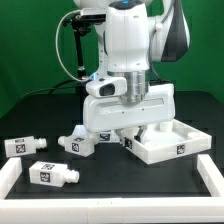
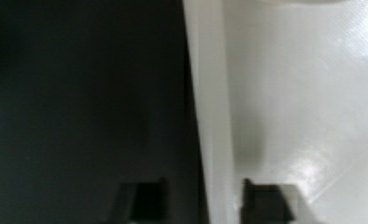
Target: Assemble one leg
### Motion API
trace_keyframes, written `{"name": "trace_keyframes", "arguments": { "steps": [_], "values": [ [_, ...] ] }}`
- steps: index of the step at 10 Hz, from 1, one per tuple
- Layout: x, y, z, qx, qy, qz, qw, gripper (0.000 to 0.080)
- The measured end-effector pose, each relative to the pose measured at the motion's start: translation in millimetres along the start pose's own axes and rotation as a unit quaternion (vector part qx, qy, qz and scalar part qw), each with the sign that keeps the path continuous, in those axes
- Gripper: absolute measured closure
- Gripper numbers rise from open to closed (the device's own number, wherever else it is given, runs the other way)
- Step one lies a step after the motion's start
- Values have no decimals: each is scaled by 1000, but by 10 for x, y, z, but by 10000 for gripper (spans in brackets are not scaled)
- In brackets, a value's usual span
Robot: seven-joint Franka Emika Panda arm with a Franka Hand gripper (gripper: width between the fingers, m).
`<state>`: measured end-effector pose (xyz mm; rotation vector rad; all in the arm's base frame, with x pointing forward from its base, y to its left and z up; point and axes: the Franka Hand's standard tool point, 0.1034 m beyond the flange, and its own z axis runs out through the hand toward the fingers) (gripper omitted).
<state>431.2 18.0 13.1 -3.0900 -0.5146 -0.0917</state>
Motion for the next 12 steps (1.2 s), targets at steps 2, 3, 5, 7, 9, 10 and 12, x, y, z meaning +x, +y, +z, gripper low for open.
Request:
{"name": "trace_keyframes", "arguments": {
  "steps": [2, 3, 5, 7, 9, 10, 12],
  "values": [
    [3, 2, -2, 0, 1, 0, 1000, 746],
    [-1, 13, -15, 0, 1, 6, 1000, 746],
    [12, 134, -382, 5, 3, 96, 995, 746],
    [110, 364, -643, 28, -26, 143, 989, 746],
    [312, 623, -772, 33, -29, 178, 983, 745],
    [288, 597, -750, 34, -33, 176, 983, 745],
    [284, 597, -744, 34, -34, 177, 983, 745]
  ]
}}
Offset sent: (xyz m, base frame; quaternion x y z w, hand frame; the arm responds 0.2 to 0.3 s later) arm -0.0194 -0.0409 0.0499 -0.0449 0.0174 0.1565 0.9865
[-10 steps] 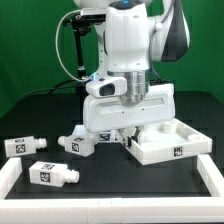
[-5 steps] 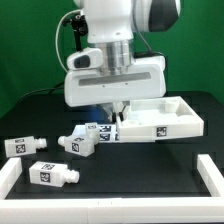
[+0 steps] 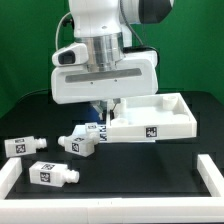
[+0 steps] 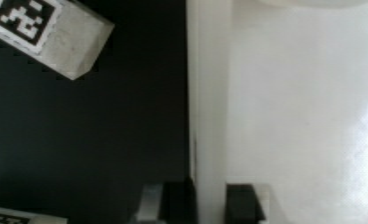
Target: Assemble one leg
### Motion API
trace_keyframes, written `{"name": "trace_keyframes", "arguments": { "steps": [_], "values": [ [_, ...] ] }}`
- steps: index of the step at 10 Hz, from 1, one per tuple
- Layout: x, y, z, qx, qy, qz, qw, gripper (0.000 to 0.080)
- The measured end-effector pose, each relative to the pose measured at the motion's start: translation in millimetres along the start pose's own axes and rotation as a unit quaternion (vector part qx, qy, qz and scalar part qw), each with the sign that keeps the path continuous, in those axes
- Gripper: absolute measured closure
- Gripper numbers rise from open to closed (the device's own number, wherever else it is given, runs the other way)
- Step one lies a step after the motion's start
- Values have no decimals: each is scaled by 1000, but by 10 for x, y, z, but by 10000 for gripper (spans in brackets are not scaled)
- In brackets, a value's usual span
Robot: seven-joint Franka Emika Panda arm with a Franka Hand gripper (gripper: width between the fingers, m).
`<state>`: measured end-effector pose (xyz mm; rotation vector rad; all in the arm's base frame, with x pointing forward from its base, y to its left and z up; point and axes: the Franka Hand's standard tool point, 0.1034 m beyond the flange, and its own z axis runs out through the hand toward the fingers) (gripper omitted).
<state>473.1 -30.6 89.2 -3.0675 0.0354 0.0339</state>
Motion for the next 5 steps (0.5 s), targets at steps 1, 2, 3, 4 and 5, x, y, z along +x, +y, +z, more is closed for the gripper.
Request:
{"name": "trace_keyframes", "arguments": {
  "steps": [1, 2, 3, 4, 5],
  "values": [
    [-9, 4, 22, 0, -2, 0, 1000, 745],
    [54, 30, 123, -4, -9, -2, 1000, 745],
    [246, 47, 243, -8, -11, -4, 1000, 745],
    [376, 40, 336, -12, -9, 4, 1000, 745],
    [419, -9, 475, -15, -12, 19, 1000, 745]
  ]
}}
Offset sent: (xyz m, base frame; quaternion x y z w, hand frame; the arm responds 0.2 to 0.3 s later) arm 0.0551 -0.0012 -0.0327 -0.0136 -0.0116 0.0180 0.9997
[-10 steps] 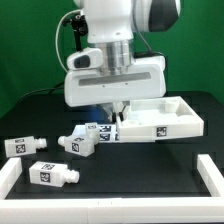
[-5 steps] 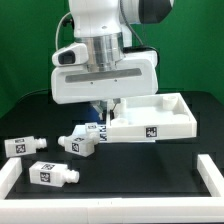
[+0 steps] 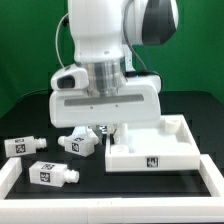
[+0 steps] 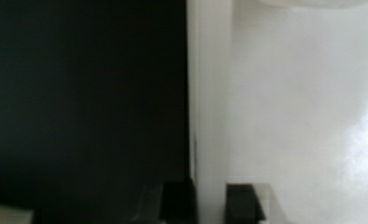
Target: Assemble one leg
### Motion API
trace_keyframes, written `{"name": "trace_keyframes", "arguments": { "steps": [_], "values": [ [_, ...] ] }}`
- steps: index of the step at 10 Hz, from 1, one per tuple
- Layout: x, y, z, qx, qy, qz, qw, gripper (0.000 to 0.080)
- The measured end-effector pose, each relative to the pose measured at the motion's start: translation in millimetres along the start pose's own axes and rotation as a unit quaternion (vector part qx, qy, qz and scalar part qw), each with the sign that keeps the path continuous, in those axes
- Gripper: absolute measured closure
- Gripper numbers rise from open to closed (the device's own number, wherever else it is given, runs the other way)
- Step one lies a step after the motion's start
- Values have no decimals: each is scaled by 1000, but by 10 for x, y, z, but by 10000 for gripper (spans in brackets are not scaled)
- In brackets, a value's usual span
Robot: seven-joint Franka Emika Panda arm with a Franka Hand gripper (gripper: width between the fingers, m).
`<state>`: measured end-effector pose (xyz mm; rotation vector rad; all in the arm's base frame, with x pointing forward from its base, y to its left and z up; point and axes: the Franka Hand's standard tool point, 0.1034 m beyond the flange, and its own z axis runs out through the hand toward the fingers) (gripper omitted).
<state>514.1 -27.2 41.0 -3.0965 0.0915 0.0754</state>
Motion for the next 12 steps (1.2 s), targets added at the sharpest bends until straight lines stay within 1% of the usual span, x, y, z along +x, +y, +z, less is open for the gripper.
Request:
{"name": "trace_keyframes", "arguments": {
  "steps": [1, 2, 7, 8, 9, 11, 12],
  "values": [
    [28, -50, 120, -3, -1, 5, 1000, 745],
    [50, -73, 201, -8, 6, 13, 1000, 745],
    [38, -59, 208, -8, 5, 12, 1000, 745],
    [71, -51, 218, -8, 6, 10, 1000, 745],
    [191, -43, 242, -9, 11, 6, 1000, 745],
    [469, -88, 244, -12, 26, -2, 1000, 745],
    [510, -86, 243, -14, 32, -2, 999, 745]
  ]
}}
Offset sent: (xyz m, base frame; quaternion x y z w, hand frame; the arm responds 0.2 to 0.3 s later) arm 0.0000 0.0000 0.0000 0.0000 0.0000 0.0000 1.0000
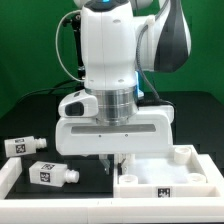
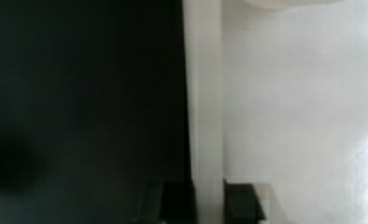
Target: Assemble one leg
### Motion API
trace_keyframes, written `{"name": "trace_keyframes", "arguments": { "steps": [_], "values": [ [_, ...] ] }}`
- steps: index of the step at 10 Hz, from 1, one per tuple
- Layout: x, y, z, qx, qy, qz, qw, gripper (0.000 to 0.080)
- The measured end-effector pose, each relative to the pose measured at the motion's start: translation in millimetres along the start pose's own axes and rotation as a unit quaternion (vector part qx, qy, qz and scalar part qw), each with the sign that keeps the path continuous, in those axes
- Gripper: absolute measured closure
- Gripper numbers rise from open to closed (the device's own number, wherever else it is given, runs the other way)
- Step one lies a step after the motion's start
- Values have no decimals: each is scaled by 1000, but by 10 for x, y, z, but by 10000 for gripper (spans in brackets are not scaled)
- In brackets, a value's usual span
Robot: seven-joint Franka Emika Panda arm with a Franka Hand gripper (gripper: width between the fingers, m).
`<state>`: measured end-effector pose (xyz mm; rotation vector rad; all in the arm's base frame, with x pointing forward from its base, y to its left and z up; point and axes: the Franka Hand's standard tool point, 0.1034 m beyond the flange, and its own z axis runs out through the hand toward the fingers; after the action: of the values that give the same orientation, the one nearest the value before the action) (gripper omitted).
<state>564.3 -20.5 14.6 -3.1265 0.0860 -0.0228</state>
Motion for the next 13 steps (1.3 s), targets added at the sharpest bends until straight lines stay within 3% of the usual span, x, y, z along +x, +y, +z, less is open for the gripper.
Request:
{"name": "trace_keyframes", "arguments": {
  "steps": [3, 9, 10, 11, 12, 13],
  "values": [
    [200, -7, -2, -4, 22, -1, 1000, 745],
    [273, 6, -23, -3, 30, -12, 999, 745],
    [276, 10, -31, -3, 30, -12, 999, 528],
    [221, 4, -113, 0, 17, -22, 1000, 528],
    [122, -20, -267, 5, 7, -26, 1000, 325],
    [-1, -19, -406, 0, 6, -69, 998, 211]
  ]
}}
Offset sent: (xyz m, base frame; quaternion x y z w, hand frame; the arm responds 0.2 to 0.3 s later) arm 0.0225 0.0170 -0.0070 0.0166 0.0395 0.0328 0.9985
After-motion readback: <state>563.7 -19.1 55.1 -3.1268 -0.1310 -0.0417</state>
